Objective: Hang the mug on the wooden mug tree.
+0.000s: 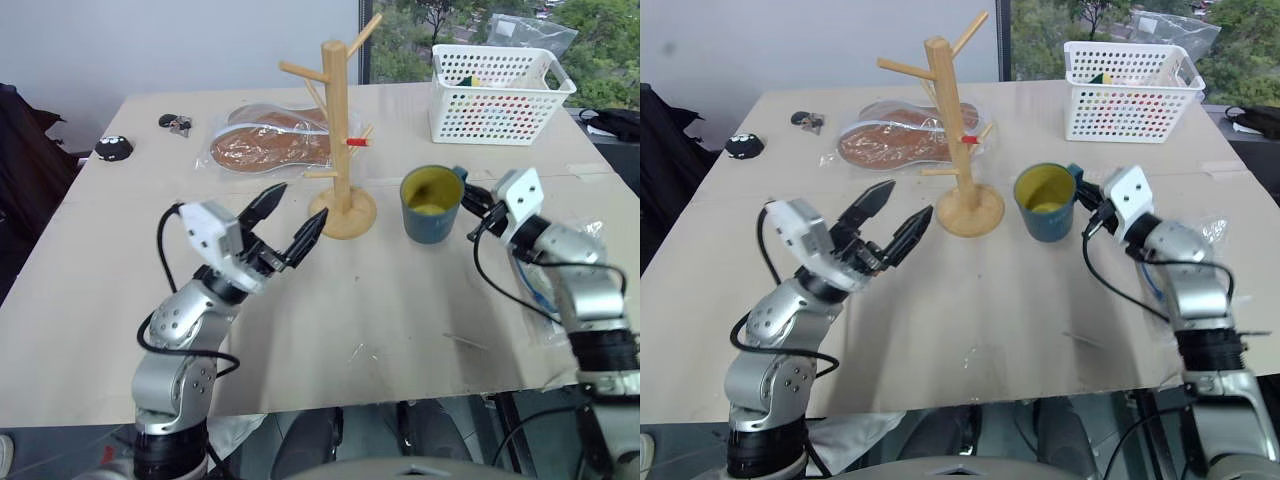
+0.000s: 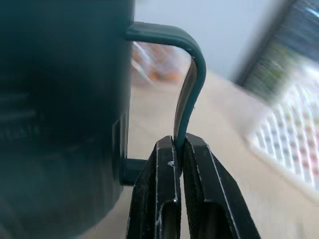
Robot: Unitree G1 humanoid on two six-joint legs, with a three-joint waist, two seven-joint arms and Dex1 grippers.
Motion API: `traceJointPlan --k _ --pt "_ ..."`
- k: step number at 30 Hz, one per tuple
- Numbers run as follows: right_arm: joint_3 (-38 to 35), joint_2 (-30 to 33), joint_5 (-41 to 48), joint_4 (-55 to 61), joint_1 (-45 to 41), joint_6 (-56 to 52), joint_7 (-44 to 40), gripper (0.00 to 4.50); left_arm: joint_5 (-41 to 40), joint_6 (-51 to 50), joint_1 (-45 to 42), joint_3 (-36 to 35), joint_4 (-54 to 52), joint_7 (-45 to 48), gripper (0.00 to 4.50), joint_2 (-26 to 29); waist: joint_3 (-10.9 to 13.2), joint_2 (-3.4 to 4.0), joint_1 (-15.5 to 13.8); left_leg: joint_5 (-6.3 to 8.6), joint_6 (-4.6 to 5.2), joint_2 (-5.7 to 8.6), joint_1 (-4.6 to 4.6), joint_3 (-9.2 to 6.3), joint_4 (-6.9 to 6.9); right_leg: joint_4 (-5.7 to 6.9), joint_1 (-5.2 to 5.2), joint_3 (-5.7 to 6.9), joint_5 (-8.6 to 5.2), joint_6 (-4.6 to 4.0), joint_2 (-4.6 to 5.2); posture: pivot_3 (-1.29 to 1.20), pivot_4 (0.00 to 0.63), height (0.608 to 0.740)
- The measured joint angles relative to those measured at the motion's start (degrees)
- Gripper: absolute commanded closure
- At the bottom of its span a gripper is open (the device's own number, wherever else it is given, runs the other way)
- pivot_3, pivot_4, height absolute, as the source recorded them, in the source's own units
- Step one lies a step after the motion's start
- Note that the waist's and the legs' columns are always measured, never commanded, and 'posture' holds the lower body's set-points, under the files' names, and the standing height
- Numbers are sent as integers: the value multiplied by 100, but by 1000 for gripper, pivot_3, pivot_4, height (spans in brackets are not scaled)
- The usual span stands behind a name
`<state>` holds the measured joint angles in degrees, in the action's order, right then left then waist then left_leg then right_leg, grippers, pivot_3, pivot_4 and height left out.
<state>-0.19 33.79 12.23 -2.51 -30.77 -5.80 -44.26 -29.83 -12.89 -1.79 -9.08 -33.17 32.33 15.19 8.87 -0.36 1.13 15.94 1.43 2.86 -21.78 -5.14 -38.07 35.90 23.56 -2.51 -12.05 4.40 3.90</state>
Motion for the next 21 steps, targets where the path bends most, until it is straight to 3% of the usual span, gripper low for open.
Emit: traceJointPlan --k 9,21 --pt "955 324 -301 380 -1526 -1180 -810 4455 -189 483 339 8 -2 11 509 -134 2 -4 -55 -10 -17 4 -14 -4 -3 -3 7 6 0 -1 9 0 150 740" --pt "1323 230 -703 628 -2319 -2133 -800 4455 -335 801 226 7 231 249 509 -65 3 -4 -44 -9 -16 4 -20 -3 -1 -4 16 7 0 -1 10 0 150 740"
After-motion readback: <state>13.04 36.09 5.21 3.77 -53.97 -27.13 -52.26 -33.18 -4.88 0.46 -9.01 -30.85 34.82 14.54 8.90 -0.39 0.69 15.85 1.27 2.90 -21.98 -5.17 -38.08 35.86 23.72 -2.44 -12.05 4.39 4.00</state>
